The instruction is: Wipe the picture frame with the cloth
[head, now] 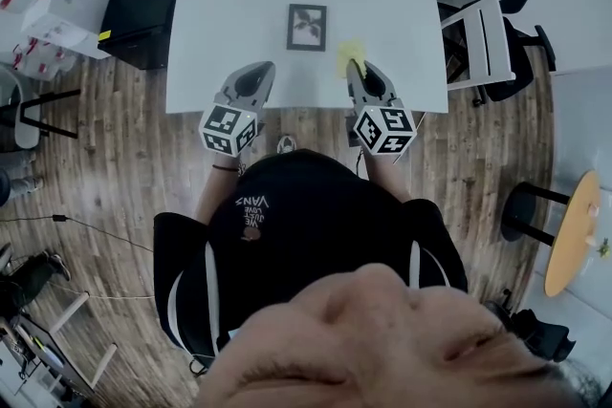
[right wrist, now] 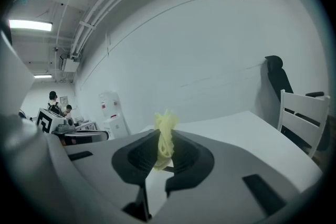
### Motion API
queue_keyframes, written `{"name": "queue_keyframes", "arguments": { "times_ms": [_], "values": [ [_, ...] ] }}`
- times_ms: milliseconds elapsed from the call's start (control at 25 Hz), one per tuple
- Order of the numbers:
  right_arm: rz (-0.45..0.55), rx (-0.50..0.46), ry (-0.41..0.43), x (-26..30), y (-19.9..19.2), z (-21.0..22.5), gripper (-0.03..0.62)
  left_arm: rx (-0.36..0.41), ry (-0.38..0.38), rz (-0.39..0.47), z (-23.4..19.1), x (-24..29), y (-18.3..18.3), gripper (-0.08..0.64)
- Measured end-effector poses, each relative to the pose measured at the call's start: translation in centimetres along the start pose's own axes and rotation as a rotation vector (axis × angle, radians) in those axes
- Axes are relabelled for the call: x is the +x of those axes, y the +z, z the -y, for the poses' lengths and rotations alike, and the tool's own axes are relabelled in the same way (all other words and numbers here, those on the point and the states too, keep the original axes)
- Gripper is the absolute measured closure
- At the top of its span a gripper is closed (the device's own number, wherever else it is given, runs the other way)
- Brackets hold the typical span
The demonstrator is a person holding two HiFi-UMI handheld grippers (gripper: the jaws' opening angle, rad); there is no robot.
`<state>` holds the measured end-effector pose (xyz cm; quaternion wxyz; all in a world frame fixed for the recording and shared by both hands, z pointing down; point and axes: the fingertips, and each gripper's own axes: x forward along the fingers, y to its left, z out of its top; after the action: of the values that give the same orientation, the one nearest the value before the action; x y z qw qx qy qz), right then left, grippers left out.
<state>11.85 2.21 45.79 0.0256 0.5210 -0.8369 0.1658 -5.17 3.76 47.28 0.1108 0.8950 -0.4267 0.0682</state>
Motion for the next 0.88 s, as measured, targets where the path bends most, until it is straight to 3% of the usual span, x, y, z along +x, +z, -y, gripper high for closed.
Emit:
{"name": "queue_keyframes", "arguments": {
  "times_ms": [440, 880],
  "values": [
    [-0.008, 0.020, -0.026, 2.3, 0.0, 0.0, 0.545, -0.009, -0.051, -0.024, -1.7, 1.7, -0.3, 0.543],
    [-0.030, 0.028, 0.006, 5.8, 1.3, 2.0, 0.545, -0.018, -0.033, -0.036, -3.0, 5.0, 0.9, 0.542]
  ]
}}
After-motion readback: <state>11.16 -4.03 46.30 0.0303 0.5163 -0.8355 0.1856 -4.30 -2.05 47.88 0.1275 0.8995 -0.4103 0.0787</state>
